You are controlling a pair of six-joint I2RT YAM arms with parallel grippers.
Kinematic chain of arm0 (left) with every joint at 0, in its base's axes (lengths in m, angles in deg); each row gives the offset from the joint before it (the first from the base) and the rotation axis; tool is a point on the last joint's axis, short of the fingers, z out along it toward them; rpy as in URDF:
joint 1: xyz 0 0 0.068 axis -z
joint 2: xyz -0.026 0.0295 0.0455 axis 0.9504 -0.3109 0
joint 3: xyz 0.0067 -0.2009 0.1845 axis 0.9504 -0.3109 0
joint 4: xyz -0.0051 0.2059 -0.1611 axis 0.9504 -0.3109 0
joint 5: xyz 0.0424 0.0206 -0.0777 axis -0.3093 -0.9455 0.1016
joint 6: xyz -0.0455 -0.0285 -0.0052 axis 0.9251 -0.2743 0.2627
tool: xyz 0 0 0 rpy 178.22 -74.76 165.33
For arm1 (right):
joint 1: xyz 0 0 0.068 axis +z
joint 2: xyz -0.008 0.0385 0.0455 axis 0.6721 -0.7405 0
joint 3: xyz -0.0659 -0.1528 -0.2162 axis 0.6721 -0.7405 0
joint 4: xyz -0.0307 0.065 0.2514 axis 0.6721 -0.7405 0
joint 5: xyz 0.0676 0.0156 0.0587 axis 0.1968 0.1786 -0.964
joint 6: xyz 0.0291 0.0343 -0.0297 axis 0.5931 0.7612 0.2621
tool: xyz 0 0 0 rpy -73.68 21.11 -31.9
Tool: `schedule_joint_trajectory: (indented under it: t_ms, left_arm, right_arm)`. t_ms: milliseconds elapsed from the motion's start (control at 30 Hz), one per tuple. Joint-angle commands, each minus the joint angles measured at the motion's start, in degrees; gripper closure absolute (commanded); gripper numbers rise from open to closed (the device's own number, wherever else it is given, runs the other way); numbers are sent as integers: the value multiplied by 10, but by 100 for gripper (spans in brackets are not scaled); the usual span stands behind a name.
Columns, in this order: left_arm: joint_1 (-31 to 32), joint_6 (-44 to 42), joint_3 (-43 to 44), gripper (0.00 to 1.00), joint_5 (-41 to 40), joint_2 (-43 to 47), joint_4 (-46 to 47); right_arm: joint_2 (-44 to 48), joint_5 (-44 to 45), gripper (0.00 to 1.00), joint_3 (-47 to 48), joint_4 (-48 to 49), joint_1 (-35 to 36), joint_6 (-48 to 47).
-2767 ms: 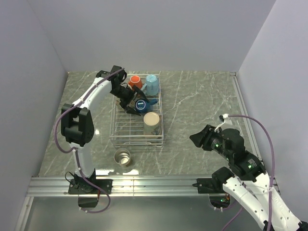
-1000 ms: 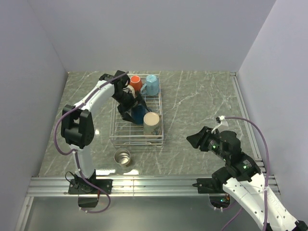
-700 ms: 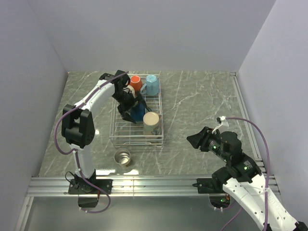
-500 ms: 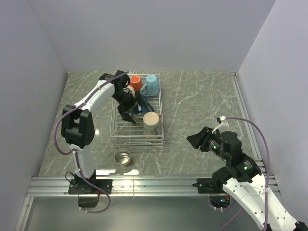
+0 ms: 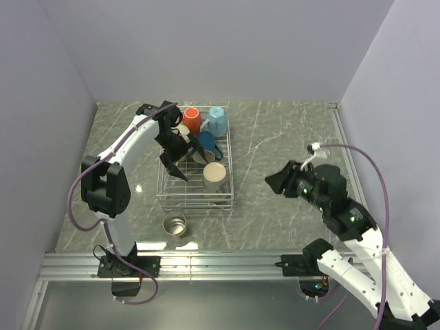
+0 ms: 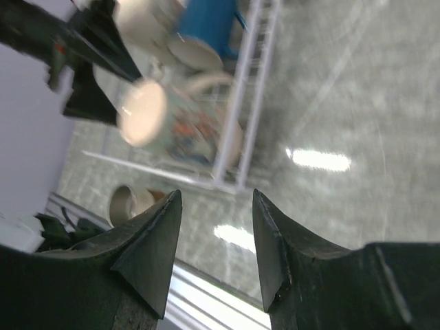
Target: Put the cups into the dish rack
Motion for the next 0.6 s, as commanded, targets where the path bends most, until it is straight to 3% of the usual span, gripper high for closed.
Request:
schedule_joint_trajectory:
  t_ms: [0,133,367,567]
  left_arm:
    - [-2,11,34,1,-11,47,-31]
    - [-2,4,51,2,-11,60,-18]
    - [-12,-10,72,3,-37,90,-13]
    - [-29,-42,119,5,-69,120,-42]
  right_arm:
    - [-82,-5,47,107,50,-3,-52]
    - [-215,-49,46,224,49,-7,-73]
    - [-552,-169,46,496,-37,-15,-80]
    - [-742,-225,47,675,-102,-17,-87]
